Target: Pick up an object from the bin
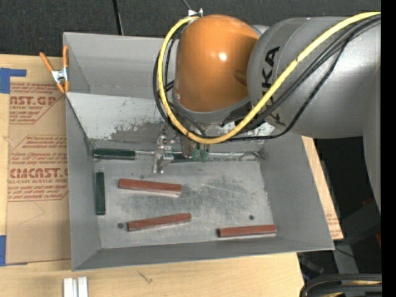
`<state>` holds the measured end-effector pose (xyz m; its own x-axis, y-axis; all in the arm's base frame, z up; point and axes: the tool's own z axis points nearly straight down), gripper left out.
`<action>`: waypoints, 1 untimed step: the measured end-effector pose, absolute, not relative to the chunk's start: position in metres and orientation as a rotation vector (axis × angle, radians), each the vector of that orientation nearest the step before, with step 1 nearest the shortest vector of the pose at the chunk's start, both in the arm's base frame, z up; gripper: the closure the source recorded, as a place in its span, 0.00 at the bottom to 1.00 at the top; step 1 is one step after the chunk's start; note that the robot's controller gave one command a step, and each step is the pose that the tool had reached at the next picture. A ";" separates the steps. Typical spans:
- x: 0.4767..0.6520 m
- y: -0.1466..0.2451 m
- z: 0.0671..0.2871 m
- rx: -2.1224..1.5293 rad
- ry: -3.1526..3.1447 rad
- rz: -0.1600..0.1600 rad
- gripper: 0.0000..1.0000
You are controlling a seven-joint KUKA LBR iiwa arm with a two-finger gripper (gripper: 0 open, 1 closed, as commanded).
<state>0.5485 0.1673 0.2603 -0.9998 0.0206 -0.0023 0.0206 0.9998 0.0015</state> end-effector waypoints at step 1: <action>0.557 0.166 0.242 0.009 3.138 0.002 1.00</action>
Offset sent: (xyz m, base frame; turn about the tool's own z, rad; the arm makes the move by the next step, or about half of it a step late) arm 0.0054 -0.0081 -0.0300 0.0566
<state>0.5571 0.1658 0.2422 -1.0000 0.0060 -0.0031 0.0060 1.0000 0.0011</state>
